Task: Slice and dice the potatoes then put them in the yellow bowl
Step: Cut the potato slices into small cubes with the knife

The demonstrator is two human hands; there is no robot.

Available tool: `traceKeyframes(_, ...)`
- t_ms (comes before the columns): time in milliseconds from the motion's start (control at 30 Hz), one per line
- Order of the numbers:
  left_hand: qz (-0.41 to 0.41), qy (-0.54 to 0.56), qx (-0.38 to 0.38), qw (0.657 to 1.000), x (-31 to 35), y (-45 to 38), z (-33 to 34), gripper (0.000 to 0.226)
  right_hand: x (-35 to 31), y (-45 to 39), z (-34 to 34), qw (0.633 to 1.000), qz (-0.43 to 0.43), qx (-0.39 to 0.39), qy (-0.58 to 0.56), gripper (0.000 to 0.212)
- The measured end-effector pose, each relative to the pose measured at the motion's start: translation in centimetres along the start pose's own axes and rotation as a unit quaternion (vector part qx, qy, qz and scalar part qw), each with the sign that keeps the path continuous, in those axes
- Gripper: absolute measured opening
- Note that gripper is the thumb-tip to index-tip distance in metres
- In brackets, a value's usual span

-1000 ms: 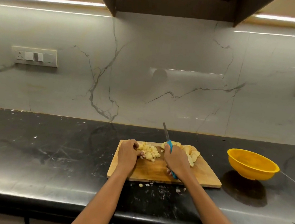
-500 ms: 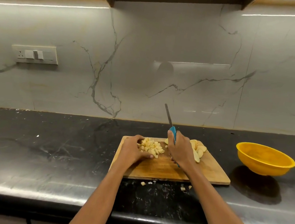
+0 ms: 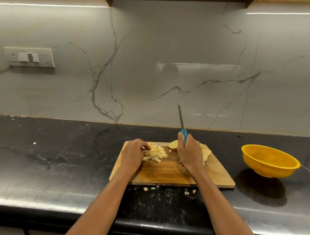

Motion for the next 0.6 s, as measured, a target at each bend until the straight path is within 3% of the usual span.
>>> traceKeyframes(333, 0.027, -0.033, -0.019, 0.999, 0.2, 0.0, 0.5, 0.012, 0.0, 0.1, 0.1, 1.0, -0.01, 0.002, 0.0, 0.032)
traceKeyframes(600, 0.031, 0.073, 0.026, 0.996, -0.3, 0.5, -1.0, 0.031, 0.3, 0.0, -0.2, 0.999, -0.008, 0.002, -0.035, 0.033)
Point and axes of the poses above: each hand's wrist, its own y-axis away from the middle knuckle, its own z-axis out of the palm, x = y × z, the point moved 6 cm from there along -y, towards the middle knuckle, and after that the axes turned 11 degrees about -x, right-handed, at the moved point
